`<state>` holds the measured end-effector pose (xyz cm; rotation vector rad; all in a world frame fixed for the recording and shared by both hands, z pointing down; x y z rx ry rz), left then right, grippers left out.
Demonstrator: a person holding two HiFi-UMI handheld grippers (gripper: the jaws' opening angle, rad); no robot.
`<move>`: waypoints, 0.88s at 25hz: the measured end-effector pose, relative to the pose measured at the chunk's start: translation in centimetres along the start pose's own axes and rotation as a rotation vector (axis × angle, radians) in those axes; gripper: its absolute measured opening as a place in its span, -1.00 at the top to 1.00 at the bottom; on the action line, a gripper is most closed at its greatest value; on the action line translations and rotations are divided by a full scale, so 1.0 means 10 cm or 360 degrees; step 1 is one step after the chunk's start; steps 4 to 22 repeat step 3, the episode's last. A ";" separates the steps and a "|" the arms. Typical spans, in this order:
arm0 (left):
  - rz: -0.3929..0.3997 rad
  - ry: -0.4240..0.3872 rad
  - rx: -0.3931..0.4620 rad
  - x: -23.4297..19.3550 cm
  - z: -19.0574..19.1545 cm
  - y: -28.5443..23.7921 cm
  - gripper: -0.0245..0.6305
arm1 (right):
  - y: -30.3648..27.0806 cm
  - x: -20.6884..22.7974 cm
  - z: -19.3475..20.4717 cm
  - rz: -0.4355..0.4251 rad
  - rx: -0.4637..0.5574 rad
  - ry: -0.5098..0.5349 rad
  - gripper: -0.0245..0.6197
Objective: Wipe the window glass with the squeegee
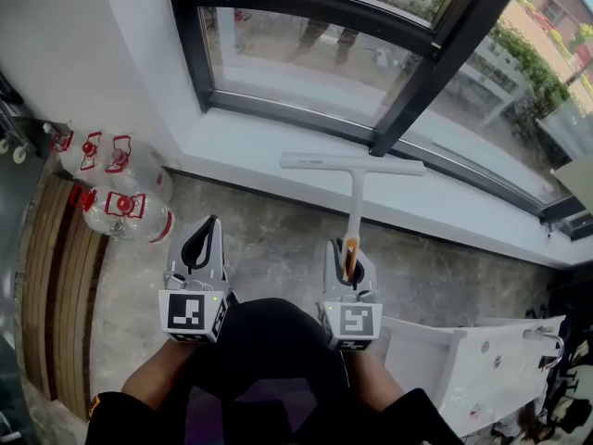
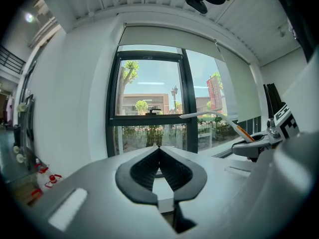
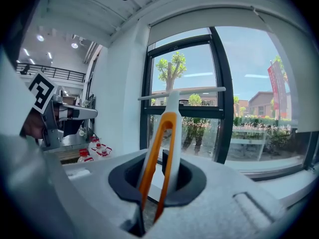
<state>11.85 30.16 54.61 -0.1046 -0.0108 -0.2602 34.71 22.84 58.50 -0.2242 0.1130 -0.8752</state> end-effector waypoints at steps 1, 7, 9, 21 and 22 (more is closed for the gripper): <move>0.0002 -0.0002 -0.0001 0.01 0.00 0.00 0.89 | 0.00 -0.01 -0.02 -0.0012 0.0014 -0.0001 0.81; 0.0005 -0.0005 -0.0004 0.03 0.00 0.00 0.89 | 0.00 -0.02 -0.05 -0.0026 0.0030 0.0006 0.82; 0.0005 -0.0005 -0.0004 0.03 0.00 0.00 0.89 | 0.00 -0.02 -0.05 -0.0026 0.0030 0.0006 0.82; 0.0005 -0.0005 -0.0004 0.03 0.00 0.00 0.89 | 0.00 -0.02 -0.05 -0.0026 0.0030 0.0006 0.82; 0.0005 -0.0005 -0.0004 0.03 0.00 0.00 0.89 | 0.00 -0.02 -0.05 -0.0026 0.0030 0.0006 0.82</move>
Point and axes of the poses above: the fingertips, and each gripper's own axes: y backward along the fingers, x to its right, z out of its underside, the point moved 6 cm from there along y, backward along the fingers, and after that the axes turned 11 degrees about -z, right-handed, at the moved point
